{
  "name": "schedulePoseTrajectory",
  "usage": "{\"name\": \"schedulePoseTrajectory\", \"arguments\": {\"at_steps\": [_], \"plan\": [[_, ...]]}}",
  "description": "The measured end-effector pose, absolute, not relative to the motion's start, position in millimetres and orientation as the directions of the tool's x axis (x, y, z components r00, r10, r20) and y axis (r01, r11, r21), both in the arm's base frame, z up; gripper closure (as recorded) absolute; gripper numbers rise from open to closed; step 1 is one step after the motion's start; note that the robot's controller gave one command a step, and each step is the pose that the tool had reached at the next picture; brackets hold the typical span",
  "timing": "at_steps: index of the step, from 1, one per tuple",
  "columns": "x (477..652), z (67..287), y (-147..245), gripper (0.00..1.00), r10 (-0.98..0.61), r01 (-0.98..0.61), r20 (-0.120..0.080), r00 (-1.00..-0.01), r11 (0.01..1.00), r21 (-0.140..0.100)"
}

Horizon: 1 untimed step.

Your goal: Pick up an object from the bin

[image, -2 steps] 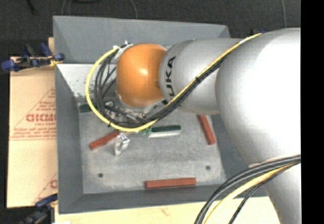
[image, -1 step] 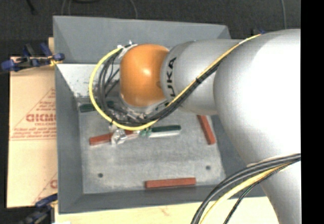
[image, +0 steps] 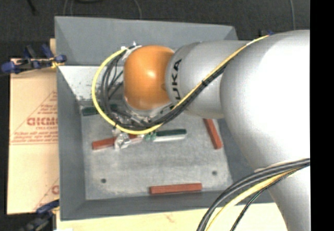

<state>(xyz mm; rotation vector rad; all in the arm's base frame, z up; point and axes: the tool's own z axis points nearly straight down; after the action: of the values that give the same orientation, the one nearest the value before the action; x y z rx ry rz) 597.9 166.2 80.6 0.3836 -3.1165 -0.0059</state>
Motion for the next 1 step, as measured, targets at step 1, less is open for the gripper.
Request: {"name": "schedulePoseTrajectory", "arguments": {"at_steps": [1], "plan": [[597.3, 83.0, 165.9, 1.00, -0.242, -0.242, 0.001, -0.970, 0.970, 0.004]]}}
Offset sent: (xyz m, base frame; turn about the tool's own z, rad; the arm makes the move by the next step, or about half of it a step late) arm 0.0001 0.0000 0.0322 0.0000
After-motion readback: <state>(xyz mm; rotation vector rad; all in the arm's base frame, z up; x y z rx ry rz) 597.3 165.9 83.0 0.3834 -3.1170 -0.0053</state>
